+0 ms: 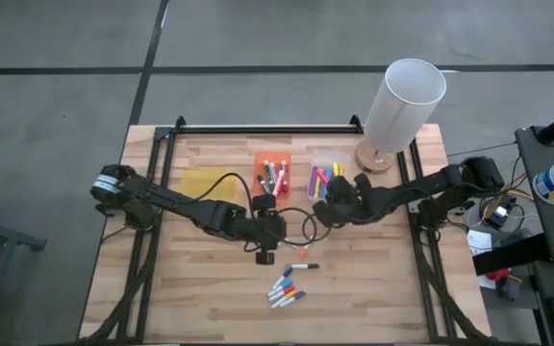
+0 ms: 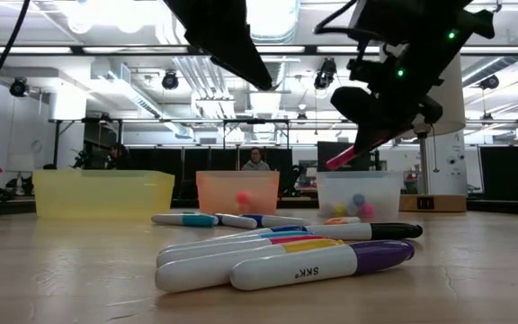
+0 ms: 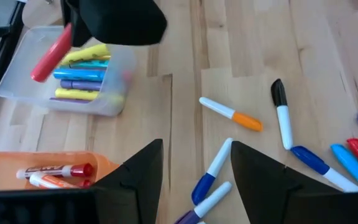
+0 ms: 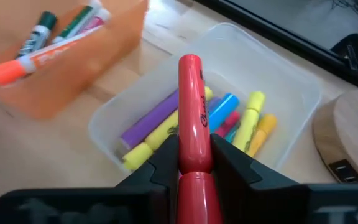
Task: Pick & Place Markers
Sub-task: Put the dark pink highlighter into the transparent bin, then put the small black marker into the yellow bin
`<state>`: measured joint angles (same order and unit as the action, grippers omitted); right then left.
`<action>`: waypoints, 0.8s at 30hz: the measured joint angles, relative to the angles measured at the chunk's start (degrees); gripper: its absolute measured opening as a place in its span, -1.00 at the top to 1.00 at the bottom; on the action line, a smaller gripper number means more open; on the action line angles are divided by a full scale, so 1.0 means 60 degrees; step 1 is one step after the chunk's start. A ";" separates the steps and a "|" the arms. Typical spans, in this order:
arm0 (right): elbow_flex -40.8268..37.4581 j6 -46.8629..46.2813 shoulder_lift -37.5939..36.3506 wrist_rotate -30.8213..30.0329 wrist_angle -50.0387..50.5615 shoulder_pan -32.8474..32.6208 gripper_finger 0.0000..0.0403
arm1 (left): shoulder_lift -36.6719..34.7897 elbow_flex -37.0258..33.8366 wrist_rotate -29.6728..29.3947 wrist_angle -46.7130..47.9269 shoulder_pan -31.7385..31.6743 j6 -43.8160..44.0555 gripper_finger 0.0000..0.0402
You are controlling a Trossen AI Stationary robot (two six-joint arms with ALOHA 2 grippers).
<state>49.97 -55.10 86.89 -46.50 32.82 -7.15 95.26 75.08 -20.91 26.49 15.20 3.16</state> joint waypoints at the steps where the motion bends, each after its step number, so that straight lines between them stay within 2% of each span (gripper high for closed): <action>1: -0.0043 -0.0052 0.0000 0.0000 0.0000 0.0042 0.63 | 0.0000 0.0001 0.0001 0.0058 0.0000 0.0004 0.09; 13: -0.0104 0.0309 -0.0004 -0.0101 -0.0042 0.0022 0.05 | 0.0000 -0.0009 0.0004 0.0093 0.0000 0.0068 0.09; 16: -0.0105 0.0462 -0.0004 0.0008 -0.0066 -0.0118 -0.01 | 0.0000 -0.0020 0.0305 0.0089 -0.0004 0.0502 0.09; 20: -0.0108 0.0601 -0.0004 0.0025 -0.0080 -0.0579 -0.04 | 0.0004 -0.0060 0.1537 0.0096 0.0000 0.1399 0.09; 24: -0.0109 0.0893 -0.0004 -0.0019 -0.0128 -0.1157 -0.03 | 0.0059 -0.0064 0.1663 0.0089 0.0000 0.2611 0.09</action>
<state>49.31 -49.74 86.87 -46.62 32.05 -14.09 95.62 74.70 -10.93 27.03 15.20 18.82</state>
